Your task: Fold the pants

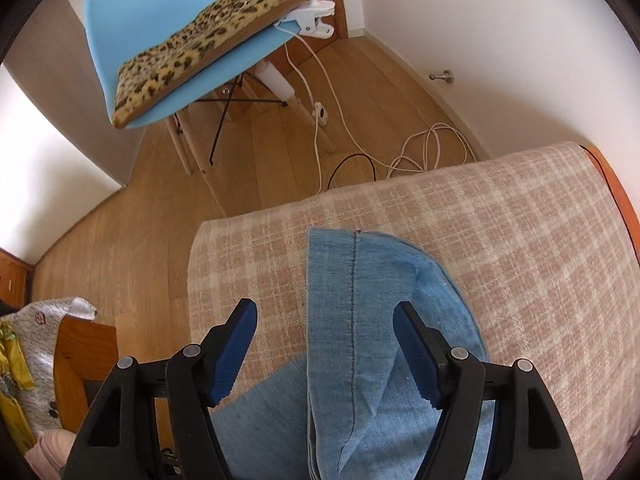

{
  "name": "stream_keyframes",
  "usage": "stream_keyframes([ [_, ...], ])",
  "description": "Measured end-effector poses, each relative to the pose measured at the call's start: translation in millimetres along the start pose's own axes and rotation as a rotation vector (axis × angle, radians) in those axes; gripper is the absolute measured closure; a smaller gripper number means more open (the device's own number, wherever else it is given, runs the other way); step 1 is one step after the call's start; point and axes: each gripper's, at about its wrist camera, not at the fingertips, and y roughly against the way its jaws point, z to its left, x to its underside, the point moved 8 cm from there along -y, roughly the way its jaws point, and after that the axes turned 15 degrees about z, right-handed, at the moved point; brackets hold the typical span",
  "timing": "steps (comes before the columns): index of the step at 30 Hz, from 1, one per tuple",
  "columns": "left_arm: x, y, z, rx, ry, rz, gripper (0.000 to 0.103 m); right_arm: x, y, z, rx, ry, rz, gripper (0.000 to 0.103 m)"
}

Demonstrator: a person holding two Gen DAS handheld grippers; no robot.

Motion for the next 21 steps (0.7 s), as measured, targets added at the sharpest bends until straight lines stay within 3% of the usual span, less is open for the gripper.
stream_keyframes([
  [6,1.6,-2.5,-1.1,0.014,0.009,-0.013,0.094,-12.3,-31.8,10.0,0.129,0.051,0.086,0.032],
  [9,2.5,-2.8,-0.3,0.024,0.015,-0.017,0.094,-14.4,-44.7,10.8,0.189,0.072,0.128,0.040],
  [14,3.2,-4.1,0.1,0.033,0.016,-0.015,0.094,-17.4,-54.4,12.8,0.230,0.092,0.146,0.045],
  [16,2.5,-2.9,-0.6,0.036,0.017,-0.013,0.094,-17.4,-51.6,7.9,0.230,0.069,0.140,0.055],
  [17,1.9,-2.9,-0.1,0.037,0.018,-0.013,0.094,-16.7,-48.8,2.7,0.226,0.049,0.138,0.068],
  [21,0.9,-0.4,2.2,0.042,0.022,-0.010,0.094,-10.9,-30.5,-14.5,0.127,-0.032,0.101,0.083],
])
